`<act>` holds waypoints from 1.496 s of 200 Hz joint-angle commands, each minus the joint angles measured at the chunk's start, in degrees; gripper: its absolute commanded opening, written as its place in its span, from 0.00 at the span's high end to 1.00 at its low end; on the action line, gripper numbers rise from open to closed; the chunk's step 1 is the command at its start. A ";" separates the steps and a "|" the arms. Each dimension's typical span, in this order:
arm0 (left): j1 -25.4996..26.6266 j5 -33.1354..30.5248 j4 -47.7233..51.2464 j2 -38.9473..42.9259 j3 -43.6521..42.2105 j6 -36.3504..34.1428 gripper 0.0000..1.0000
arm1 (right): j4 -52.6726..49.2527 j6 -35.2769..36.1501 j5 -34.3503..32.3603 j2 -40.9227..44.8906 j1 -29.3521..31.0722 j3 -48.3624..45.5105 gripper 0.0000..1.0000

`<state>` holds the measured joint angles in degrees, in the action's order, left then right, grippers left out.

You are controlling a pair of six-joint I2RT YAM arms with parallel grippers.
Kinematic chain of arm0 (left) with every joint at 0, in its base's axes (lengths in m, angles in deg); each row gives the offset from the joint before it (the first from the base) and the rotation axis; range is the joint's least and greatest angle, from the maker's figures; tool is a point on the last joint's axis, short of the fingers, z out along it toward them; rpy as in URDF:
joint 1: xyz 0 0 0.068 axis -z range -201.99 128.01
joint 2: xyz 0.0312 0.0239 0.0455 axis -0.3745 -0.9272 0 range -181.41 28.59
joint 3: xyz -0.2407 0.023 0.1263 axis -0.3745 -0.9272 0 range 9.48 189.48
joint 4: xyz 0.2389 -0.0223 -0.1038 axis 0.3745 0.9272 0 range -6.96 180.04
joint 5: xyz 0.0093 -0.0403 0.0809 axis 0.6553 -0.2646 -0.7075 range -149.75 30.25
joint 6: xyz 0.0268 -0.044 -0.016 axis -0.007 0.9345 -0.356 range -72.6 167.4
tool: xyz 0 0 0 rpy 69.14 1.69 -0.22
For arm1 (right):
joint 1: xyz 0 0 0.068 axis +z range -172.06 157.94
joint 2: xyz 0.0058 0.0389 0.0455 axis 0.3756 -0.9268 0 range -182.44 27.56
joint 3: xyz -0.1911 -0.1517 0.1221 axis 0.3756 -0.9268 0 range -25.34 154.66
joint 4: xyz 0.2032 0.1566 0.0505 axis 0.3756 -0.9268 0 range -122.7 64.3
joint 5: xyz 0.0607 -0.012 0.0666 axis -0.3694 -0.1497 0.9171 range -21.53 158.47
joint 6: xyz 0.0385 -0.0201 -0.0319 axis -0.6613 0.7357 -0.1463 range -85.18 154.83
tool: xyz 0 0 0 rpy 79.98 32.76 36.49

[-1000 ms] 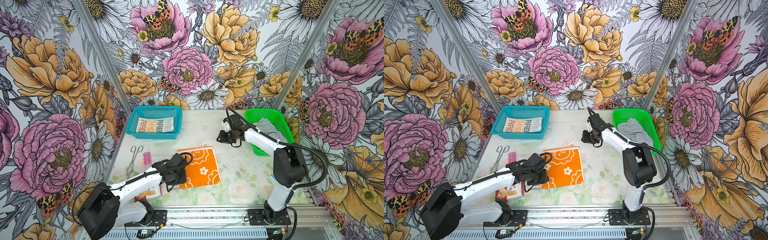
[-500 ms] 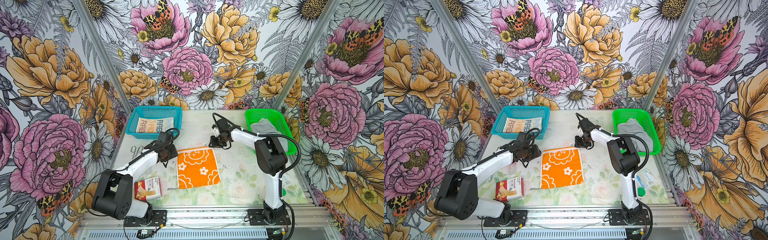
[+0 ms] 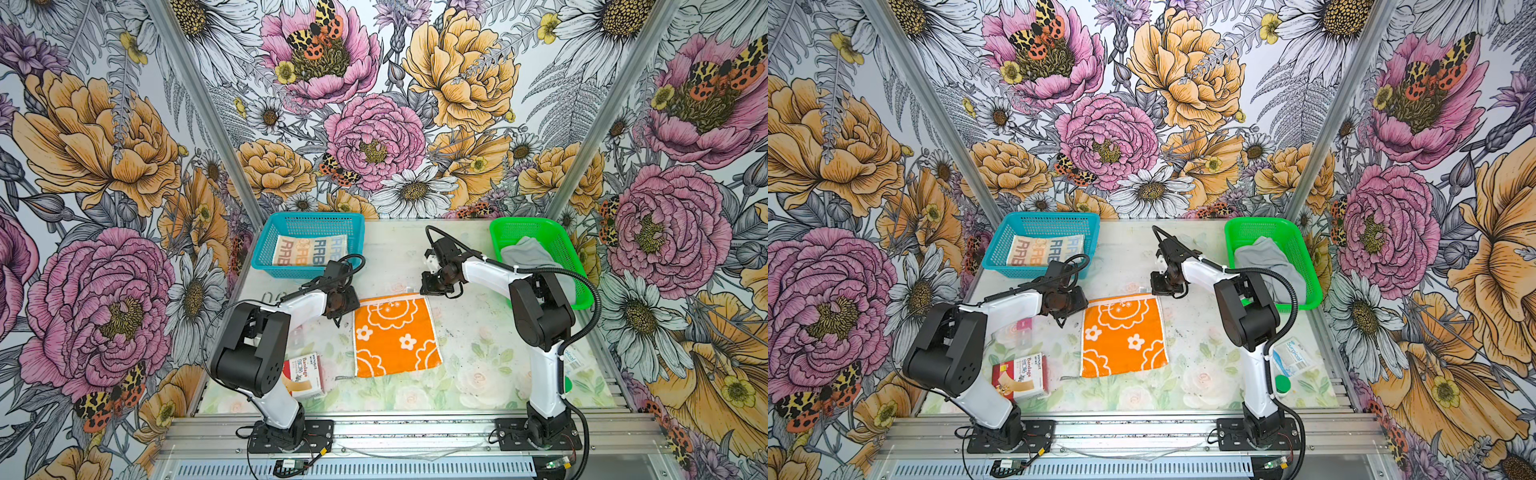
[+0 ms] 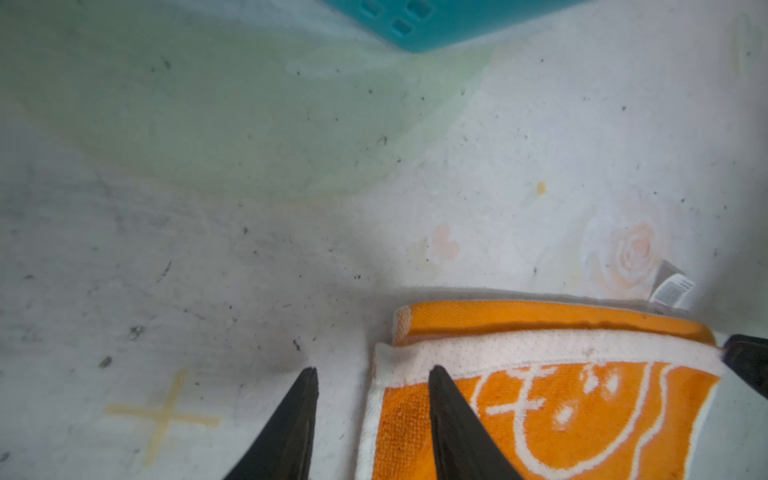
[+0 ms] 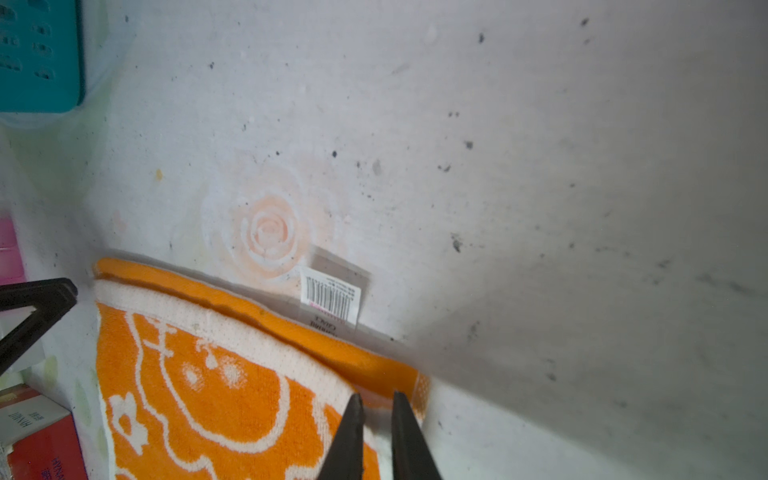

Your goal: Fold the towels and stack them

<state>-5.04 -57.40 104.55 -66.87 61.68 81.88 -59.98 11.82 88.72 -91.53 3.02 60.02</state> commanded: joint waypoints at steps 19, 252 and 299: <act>0.34 0.39 -2.31 -1.64 2.20 -1.42 0.57 | -0.17 0.04 0.94 -1.54 0.56 1.14 0.82; 2.07 0.58 -2.02 -1.92 2.37 -1.43 0.82 | -0.35 -0.55 1.41 -0.14 1.29 0.23 1.00; 2.34 0.38 -1.27 -0.14 1.95 -1.10 1.00 | -0.35 -0.56 1.28 0.20 1.29 0.38 1.00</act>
<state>-3.23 -56.99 103.33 -68.99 63.06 81.03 -60.18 11.56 89.57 -92.27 3.92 60.00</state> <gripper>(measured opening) 0.051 0.055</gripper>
